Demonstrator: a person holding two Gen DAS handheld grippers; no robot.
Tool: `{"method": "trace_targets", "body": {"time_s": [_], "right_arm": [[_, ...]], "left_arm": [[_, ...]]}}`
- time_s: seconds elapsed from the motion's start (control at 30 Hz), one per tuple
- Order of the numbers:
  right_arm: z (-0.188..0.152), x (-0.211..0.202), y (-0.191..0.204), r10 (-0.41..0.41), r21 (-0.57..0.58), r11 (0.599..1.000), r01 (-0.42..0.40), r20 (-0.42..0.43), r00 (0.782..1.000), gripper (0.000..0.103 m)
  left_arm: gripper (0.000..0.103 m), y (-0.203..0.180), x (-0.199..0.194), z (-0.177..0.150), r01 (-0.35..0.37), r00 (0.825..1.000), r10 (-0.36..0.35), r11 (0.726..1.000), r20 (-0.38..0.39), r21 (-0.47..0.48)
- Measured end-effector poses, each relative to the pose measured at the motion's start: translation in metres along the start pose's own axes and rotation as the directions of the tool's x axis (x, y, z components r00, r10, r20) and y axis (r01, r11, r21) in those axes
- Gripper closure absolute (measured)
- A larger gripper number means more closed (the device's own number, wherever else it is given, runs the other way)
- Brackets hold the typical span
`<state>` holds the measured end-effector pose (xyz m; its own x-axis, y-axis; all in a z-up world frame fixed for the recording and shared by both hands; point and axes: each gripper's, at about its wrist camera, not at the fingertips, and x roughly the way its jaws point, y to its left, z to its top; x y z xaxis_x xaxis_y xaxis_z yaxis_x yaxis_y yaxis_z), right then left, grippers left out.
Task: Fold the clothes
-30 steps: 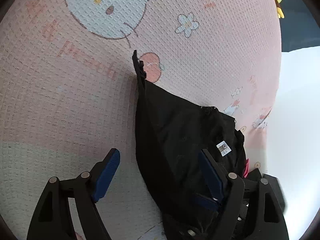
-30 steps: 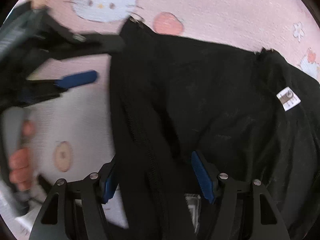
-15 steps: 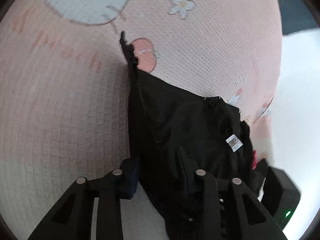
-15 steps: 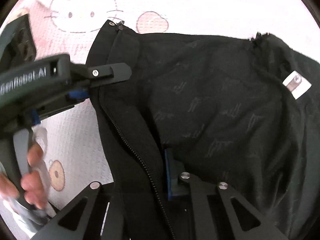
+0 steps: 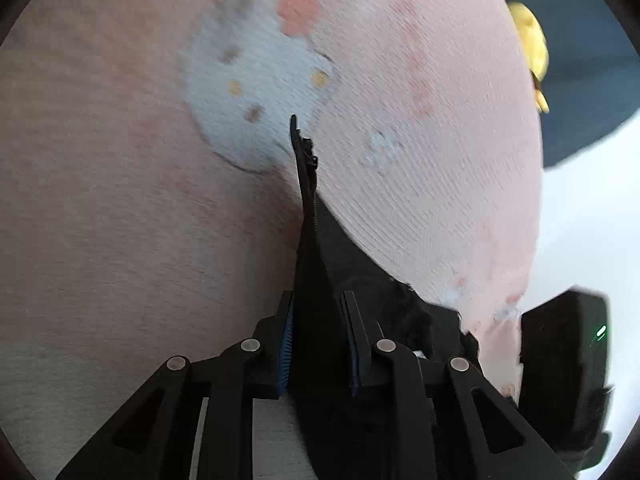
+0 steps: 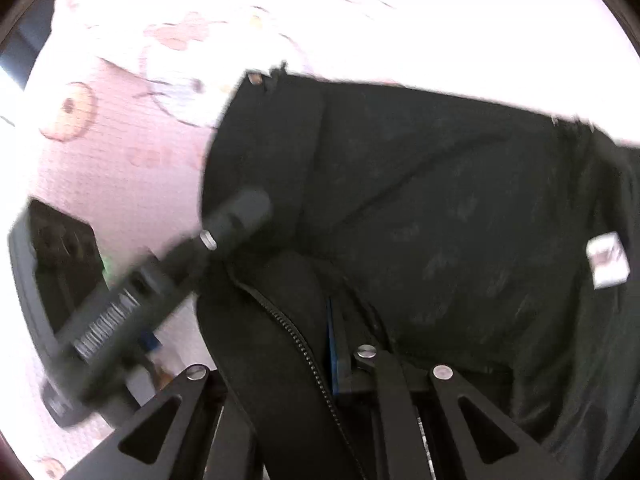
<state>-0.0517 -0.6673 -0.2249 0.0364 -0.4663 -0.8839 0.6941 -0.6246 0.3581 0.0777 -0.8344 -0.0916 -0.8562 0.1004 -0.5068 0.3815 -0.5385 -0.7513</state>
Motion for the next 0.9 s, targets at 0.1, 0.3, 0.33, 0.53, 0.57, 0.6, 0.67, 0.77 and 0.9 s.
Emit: {"method": "trace_targets", "body": {"time_s": [0.1,0.3,0.33,0.53,0.57,0.6,0.67,0.77,0.9], "right_arm": [[0.017,0.006,0.014,0.019,-0.032,0.999,-0.019,-0.015,1.000,0.097],[0.007,0.025,0.022,-0.022,-0.098,0.995,0.016,-0.065,0.998,0.097],[0.005,0.023,0.021,-0.034,-0.106,0.994,0.026,-0.074,0.997,0.094],[-0.015,-0.013,0.010,-0.178,-0.152,0.974,0.167,-0.065,0.982,0.045],[-0.019,-0.023,0.007,-0.197,-0.162,0.969,0.187,-0.051,0.979,0.044],[-0.022,-0.034,0.003,-0.221,-0.180,0.961,0.212,-0.034,0.975,0.043],[-0.020,-0.052,-0.006,-0.265,-0.209,0.943,0.260,0.002,0.964,0.036],[-0.030,-0.078,-0.022,-0.306,-0.232,0.923,0.307,0.040,0.951,0.033],[-0.049,-0.094,-0.048,-0.364,-0.244,0.901,0.358,0.023,0.931,0.033]], "left_arm": [[0.084,0.009,-0.005,0.002,-0.048,0.999,0.048,0.998,0.000,-0.033],[0.083,0.012,-0.002,0.003,-0.161,0.987,0.161,0.987,-0.028,-0.019],[0.083,0.011,-0.002,0.003,-0.161,0.987,0.161,0.987,-0.028,-0.020],[0.079,0.013,-0.007,0.005,-0.248,0.965,0.239,0.966,-0.112,-0.078],[0.075,0.011,-0.010,0.004,-0.227,0.969,0.215,0.969,-0.121,-0.098],[0.059,0.009,-0.014,0.004,-0.181,0.978,0.166,0.976,-0.124,-0.121],[0.027,0.005,-0.023,0.003,-0.066,0.993,0.048,0.983,-0.107,-0.169],[0.020,-0.011,-0.040,-0.001,0.003,0.998,-0.015,0.980,-0.059,-0.201],[0.020,-0.057,-0.072,-0.018,-0.052,0.996,0.063,0.987,0.068,-0.151]]}}
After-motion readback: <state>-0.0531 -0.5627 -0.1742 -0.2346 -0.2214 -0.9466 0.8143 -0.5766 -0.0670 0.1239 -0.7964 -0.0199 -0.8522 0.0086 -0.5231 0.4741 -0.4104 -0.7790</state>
